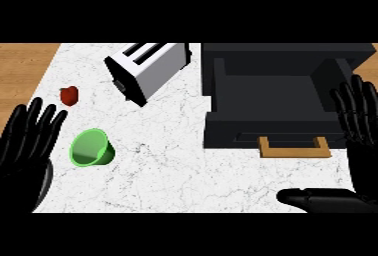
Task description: Pick up the cup, place it into the drawer and close the drawer
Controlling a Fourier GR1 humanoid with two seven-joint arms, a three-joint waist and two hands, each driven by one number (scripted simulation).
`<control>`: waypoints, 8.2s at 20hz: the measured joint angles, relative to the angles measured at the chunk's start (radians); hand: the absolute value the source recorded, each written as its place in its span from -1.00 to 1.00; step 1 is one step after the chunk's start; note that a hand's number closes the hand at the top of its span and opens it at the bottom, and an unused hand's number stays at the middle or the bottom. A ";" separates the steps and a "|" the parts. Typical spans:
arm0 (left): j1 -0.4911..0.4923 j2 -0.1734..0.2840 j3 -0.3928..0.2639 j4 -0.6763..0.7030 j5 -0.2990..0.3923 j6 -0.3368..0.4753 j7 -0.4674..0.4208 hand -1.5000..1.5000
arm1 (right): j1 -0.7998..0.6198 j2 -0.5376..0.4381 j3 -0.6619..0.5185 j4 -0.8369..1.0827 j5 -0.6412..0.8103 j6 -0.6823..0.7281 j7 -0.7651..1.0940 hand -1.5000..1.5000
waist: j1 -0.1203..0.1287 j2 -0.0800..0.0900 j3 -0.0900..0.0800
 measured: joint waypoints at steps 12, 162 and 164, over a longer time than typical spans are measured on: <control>0.028 0.026 0.129 0.211 0.120 -0.123 -0.036 -1.00 | -0.010 -0.009 -0.028 0.055 -0.011 0.055 -0.020 -1.00 | -0.001 -0.001 0.001; -1.369 -0.139 -0.482 1.595 0.247 0.559 -0.333 1.00 | -0.083 -0.045 -0.170 0.202 -0.087 0.221 -0.093 -1.00 | -0.077 0.012 0.002; -1.376 -0.139 -0.517 1.616 0.255 0.559 -0.324 -1.00 | -0.106 -0.049 -0.171 0.209 -0.089 0.218 -0.081 -1.00 | -0.076 0.013 0.002</control>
